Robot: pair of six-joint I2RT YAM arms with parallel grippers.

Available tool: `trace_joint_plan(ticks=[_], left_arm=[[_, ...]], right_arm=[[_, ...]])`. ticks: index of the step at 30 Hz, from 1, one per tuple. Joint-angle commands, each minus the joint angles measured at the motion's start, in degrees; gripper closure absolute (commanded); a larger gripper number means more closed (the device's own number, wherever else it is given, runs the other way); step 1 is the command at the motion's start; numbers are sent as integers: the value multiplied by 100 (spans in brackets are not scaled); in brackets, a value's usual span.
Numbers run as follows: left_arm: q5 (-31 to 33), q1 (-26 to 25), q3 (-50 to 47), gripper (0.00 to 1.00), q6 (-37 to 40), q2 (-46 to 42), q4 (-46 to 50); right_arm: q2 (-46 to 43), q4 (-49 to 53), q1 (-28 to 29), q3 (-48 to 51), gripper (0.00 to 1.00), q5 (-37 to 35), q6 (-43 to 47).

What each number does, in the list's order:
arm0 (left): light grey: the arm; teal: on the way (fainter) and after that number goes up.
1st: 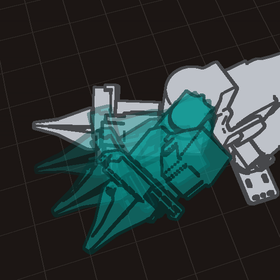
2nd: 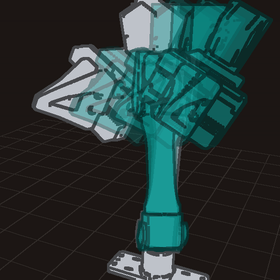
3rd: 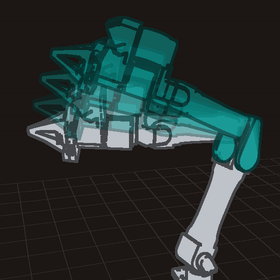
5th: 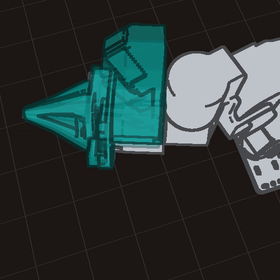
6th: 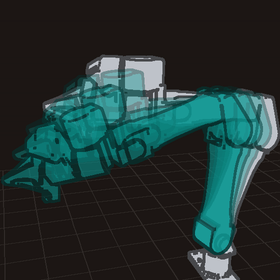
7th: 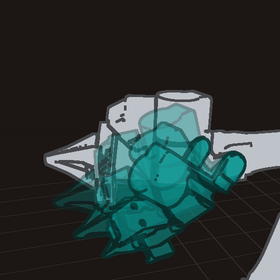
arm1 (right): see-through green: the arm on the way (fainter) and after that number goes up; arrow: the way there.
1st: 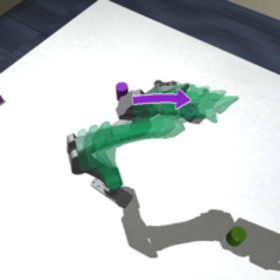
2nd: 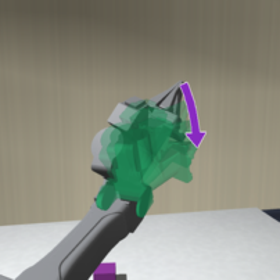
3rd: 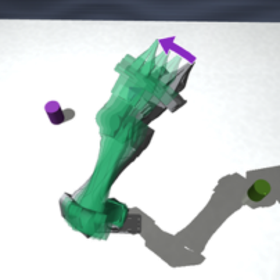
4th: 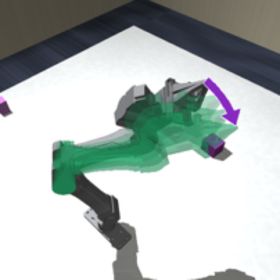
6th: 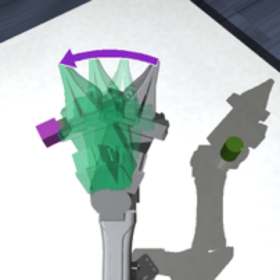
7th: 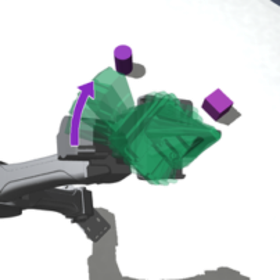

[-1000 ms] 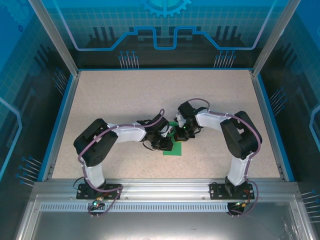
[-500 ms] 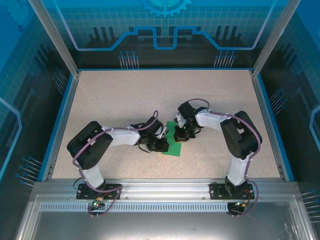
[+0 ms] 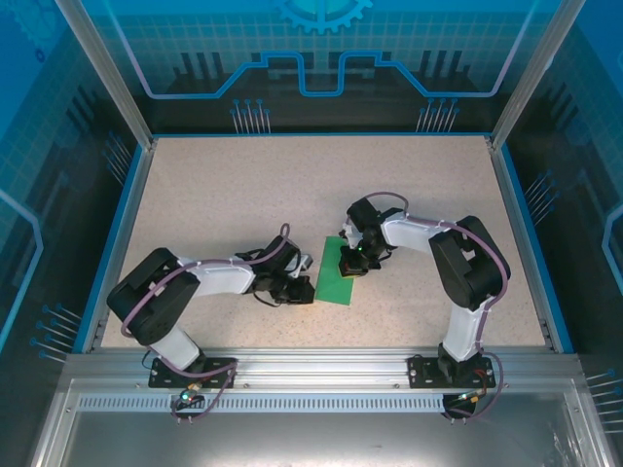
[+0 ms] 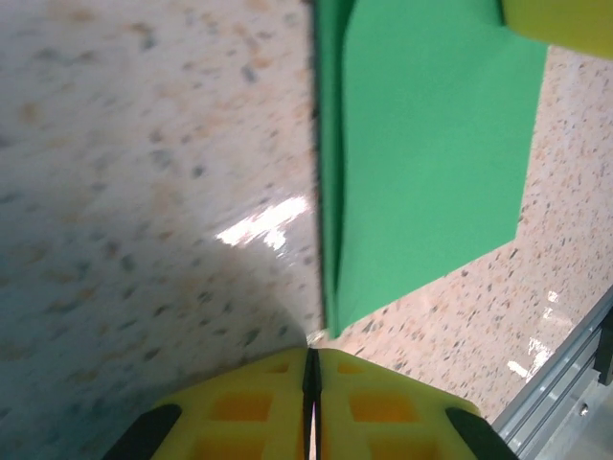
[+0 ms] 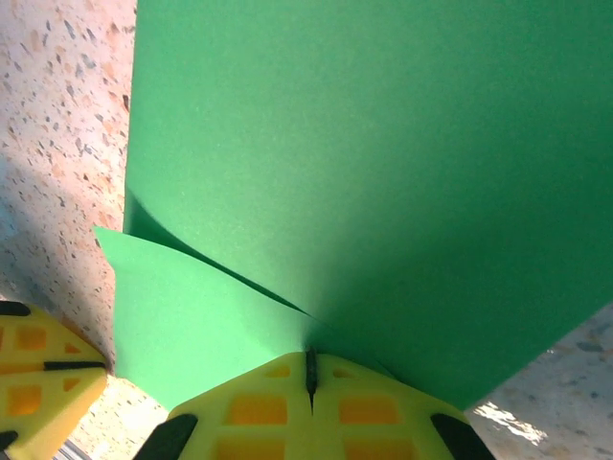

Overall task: Fold a paper plane with a square sheet of paper (fold left side to right side)
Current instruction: Fold the triangle a second time at the center of the table, then turn over the paper at the center of the table.

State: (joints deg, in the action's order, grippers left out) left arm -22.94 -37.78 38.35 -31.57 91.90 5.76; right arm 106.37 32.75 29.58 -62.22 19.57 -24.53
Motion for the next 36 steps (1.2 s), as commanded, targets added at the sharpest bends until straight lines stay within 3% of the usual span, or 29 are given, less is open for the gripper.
trace_joint_plan(ticks=[1, 9, 15, 24, 36], left_arm=[[-21, 182, -120, 86, 70, -311, 739], [-116, 454, 158, 62, 4, -858, 288], [-102, 476, 480, 50, -76, -438, -268], [247, 480, 491, 47, -357, -198, -760], [551, 475, 397, 44, -246, -596, -451]], right_arm=[[-392, -251, -112, 187, 97, 37, -44], [-1522, -130, -357, 532, 59, -680, 124], [-1992, -654, -782, 1150, 42, 44, 88], [-1638, -1526, -827, 1607, 40, 1066, -353], [-963, -2056, -621, 1466, 40, 1425, -722]])
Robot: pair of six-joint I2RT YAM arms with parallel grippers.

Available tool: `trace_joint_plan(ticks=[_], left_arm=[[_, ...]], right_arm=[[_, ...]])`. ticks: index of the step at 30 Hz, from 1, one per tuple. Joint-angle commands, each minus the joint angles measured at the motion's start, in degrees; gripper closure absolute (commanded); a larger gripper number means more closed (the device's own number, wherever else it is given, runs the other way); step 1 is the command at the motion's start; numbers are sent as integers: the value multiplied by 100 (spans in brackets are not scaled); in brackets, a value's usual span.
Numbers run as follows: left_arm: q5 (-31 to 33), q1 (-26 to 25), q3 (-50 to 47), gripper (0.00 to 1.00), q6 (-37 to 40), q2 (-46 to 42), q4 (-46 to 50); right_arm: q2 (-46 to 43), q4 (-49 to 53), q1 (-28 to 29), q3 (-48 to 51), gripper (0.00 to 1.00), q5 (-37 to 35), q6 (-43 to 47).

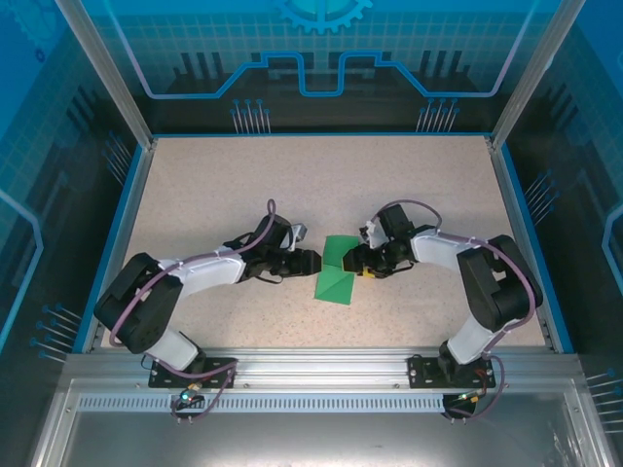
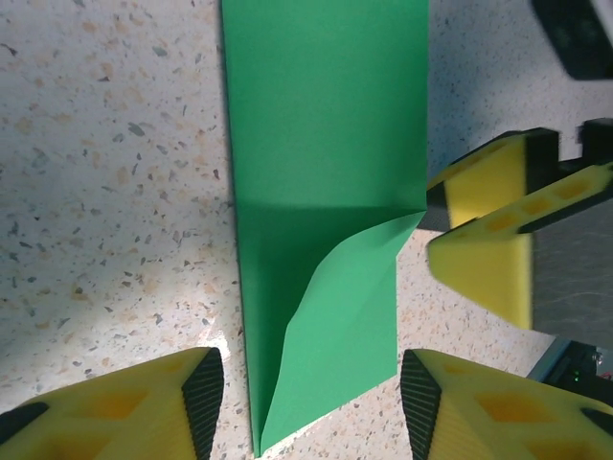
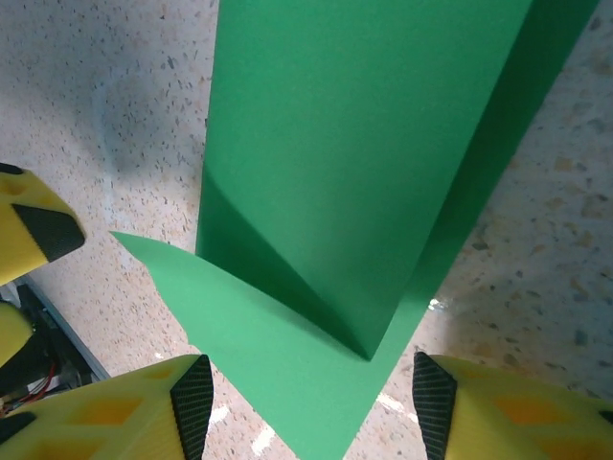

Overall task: Fold a paper plane with a square sheet of paper (fold left side to right side)
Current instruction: Turn over the paper at the center of the table.

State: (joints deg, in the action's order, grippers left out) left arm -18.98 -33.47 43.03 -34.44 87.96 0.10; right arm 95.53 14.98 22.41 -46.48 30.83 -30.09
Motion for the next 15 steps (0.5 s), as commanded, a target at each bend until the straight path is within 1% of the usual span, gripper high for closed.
trace_joint_plan(ticks=[1, 8, 11, 13, 14, 15], left_arm=[[179, 46, -73, 44, 42, -231, 151], [337, 54, -123, 42, 69, -546, 319], [343, 95, -163, 42, -10, -730, 280], [342, 129, -170, 41, -62, -872, 231], [359, 139, -170, 41, -88, -950, 217], [368, 156, -156, 40, -113, -1042, 207]], right_arm=[[140, -334, 110, -113, 40, 317, -188], [371, -460, 185, -211, 44, 417, -282], [466, -604, 227, -252, 48, 571, -367], [513, -693, 244, -299, 53, 671, -413], [522, -713, 246, -316, 57, 698, -432], [528, -732, 250, -335, 64, 709, -462]])
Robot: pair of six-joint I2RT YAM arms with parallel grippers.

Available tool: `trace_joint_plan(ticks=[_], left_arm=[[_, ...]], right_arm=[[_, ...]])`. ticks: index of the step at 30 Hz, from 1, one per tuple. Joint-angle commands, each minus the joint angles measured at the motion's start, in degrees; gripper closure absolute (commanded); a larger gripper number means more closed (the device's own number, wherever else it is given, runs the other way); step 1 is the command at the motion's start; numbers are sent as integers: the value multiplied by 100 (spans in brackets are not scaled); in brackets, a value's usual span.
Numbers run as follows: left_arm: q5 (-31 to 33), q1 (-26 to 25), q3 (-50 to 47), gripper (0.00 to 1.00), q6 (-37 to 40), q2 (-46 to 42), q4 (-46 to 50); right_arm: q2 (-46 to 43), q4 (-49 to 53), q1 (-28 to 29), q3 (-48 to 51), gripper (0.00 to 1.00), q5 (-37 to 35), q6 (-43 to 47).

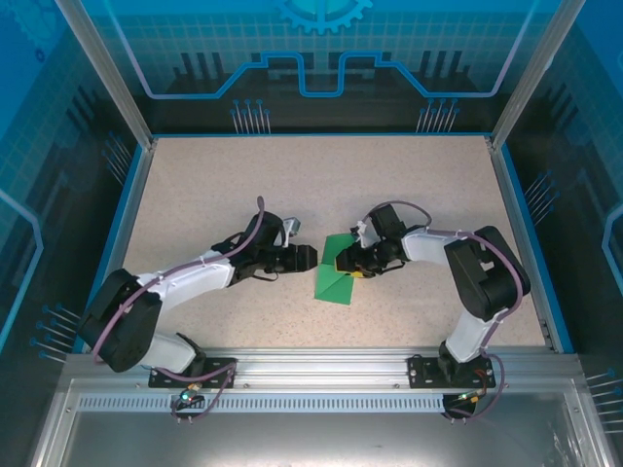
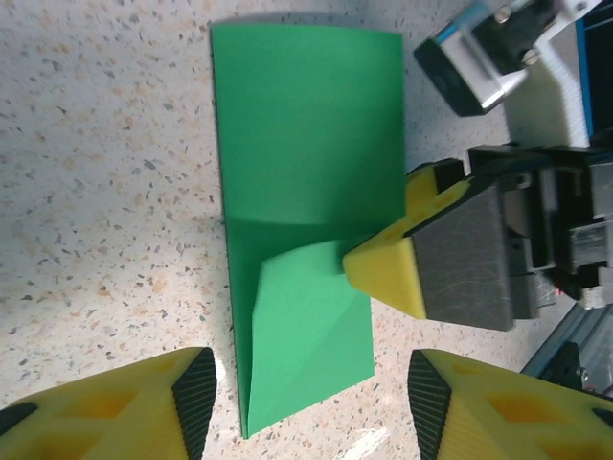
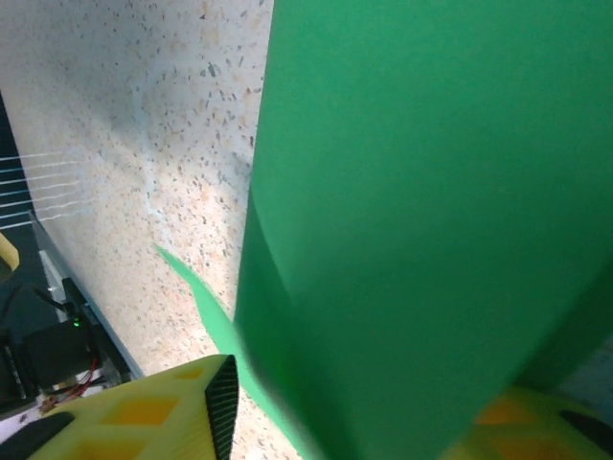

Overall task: Fold a paper plane with a square sheet of paper (fold left side to right side)
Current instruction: Turn over the paper at the center of the table.

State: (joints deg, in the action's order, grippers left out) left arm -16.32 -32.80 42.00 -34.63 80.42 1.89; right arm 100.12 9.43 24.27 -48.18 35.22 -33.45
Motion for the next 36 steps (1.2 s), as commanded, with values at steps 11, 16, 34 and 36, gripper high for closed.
trace_joint_plan(ticks=[11, 16, 34, 36], left_arm=[[74, 486, 61, 17, -491, -1747, 10], [-476, 701, 581, 10, -385, -2292, 29], [-2448, 573, 2029, 10, -802, -1495, -1335], [-2451, 537, 2032, 14, -875, -1452, -1470]], right_arm=[[-1343, -119, -426, -370, 98, 632, 57], [-2413, -284, -798, -679, 97, 1013, 15], [-3090, -1609, -250, -2189, 95, 2302, -1126], [-3037, -1623, -144, -2272, 95, 2352, -1129]])
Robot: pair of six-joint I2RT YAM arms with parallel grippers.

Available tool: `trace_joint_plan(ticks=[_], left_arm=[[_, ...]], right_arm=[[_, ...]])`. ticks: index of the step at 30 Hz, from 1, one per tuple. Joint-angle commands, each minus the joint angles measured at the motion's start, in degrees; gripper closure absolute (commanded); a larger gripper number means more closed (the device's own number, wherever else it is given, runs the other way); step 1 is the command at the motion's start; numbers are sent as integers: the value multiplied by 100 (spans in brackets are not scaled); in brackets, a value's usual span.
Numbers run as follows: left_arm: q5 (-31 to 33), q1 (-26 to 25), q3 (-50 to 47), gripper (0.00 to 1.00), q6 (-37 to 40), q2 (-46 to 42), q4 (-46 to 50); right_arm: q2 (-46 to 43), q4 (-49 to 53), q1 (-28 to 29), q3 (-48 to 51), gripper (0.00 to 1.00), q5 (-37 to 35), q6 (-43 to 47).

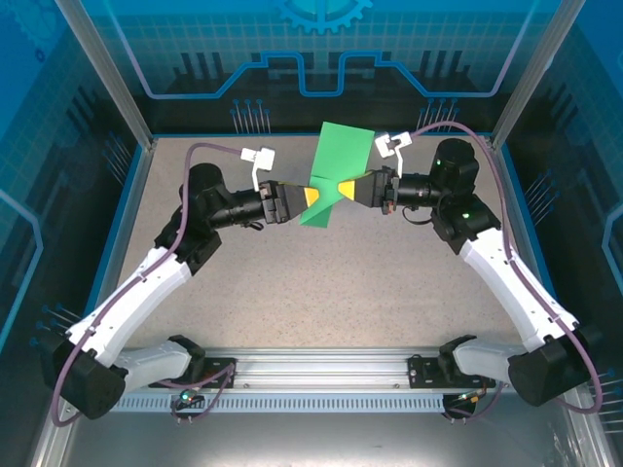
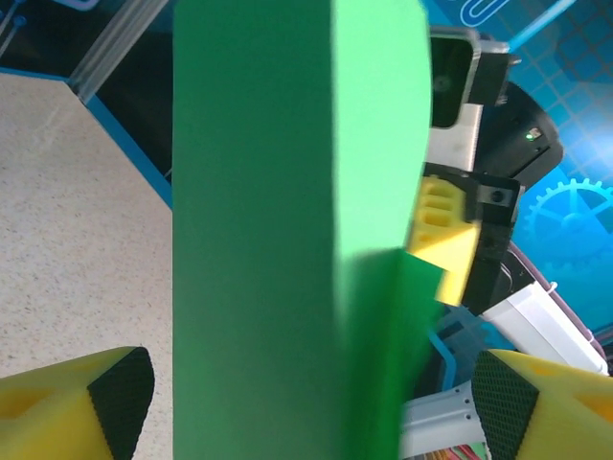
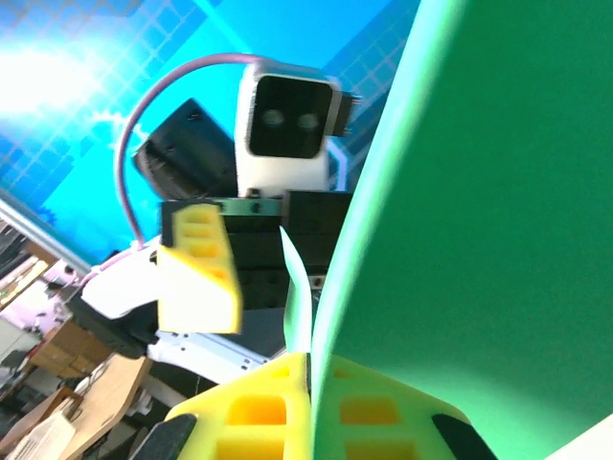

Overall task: Fold a paper plane with a square sheet of paper (fold left side to right side)
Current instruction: Turn over the paper at the center of the table.

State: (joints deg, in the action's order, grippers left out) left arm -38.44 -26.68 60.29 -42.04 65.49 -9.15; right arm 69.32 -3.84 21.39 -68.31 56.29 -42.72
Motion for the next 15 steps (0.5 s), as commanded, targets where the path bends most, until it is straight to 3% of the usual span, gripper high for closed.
trace_joint_plan(ticks=[1, 10, 15], left_arm=[[-247, -85, 187, 17, -185, 50, -482], [-226, -150, 175, 61, -132, -68, -538], [-113, -160, 185, 83, 153, -183, -86]], right_arm=[[60, -242, 171, -298, 95, 233, -184], [95, 341, 208, -376, 92, 49, 107], [13, 991, 101, -431, 82, -185, 516]])
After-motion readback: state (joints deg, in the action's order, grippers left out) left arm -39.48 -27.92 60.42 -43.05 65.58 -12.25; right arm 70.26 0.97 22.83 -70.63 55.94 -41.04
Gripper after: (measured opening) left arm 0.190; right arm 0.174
